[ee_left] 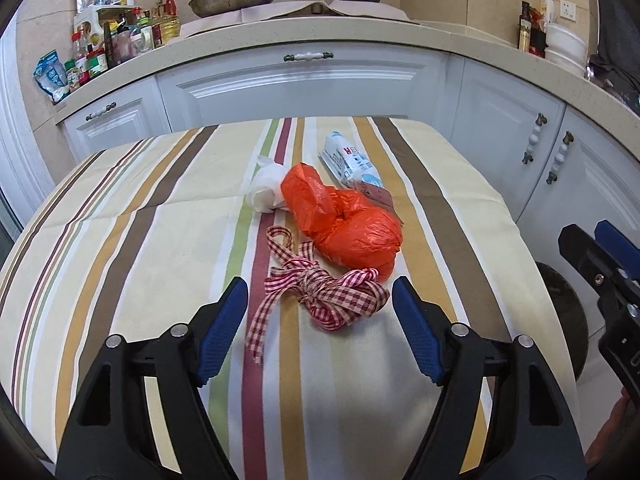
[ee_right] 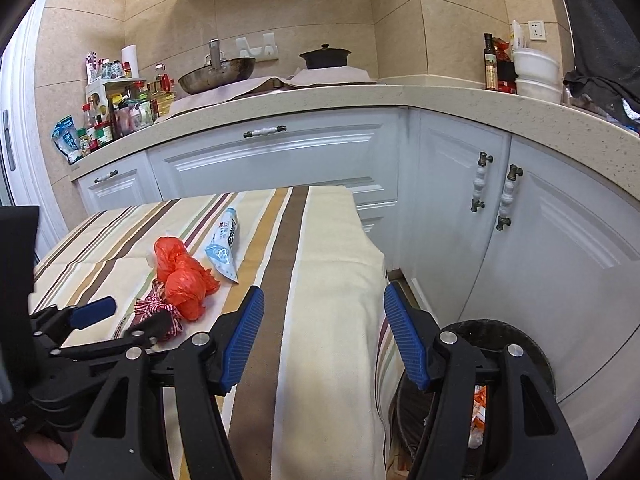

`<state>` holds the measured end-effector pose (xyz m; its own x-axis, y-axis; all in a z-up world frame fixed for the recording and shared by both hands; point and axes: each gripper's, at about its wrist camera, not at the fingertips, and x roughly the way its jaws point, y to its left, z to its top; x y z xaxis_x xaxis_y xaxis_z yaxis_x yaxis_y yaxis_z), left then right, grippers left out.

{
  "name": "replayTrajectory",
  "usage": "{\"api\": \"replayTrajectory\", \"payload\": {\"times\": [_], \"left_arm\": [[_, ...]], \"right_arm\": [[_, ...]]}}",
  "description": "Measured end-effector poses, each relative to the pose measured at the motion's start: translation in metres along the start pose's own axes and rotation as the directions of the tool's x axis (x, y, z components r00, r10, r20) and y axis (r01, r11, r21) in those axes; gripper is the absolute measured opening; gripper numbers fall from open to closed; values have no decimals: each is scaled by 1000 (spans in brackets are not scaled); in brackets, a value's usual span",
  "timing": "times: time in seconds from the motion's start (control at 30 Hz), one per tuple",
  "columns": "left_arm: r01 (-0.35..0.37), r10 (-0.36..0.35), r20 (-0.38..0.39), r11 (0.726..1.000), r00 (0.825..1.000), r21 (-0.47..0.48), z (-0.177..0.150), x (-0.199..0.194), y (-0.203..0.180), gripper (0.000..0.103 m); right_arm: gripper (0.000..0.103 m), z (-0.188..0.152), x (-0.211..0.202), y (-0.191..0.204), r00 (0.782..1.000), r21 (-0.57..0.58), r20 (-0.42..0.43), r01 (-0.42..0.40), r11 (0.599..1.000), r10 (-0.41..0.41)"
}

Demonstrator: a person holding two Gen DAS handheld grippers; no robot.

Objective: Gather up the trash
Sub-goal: 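Grasp the checked ribbon wrapper with the left tool while the right tool grasps the red bag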

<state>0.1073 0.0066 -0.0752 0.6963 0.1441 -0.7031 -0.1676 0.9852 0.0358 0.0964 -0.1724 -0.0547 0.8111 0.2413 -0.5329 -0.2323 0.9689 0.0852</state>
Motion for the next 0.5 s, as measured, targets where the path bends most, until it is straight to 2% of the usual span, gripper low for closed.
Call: {"api": "replayTrajectory", "payload": {"times": [0.1, 0.17, 0.2, 0.23, 0.4, 0.5], "left_arm": [[11, -11, -31, 1000, 999, -4, 2, 8, 0, 72], [18, -19, -42, 1000, 999, -17, 3, 11, 3, 59], [24, -25, -52, 1000, 998, -17, 3, 13, 4, 45], [32, -33, -61, 999, 998, -18, 2, 14, 6, 38], [40, -41, -43, 999, 998, -21, -1, 8, 17, 25], [27, -28, -20, 999, 999, -22, -3, 2, 28, 23]], "right_arm": [[62, -1, 0, -1, 1000, 1, -9, 1, 1000, -1], [62, 0, 0, -2, 1000, 3, -11, -1, 1000, 1], [62, -1, 0, -1, 1000, 3, -12, -3, 1000, 3], [62, -1, 0, -1, 1000, 3, -13, -4, 1000, 4], [62, -1, 3, 6, 1000, -4, -23, -16, 1000, 16], [62, 0, 5, 13, 999, -13, -27, -31, 999, 30]]}}
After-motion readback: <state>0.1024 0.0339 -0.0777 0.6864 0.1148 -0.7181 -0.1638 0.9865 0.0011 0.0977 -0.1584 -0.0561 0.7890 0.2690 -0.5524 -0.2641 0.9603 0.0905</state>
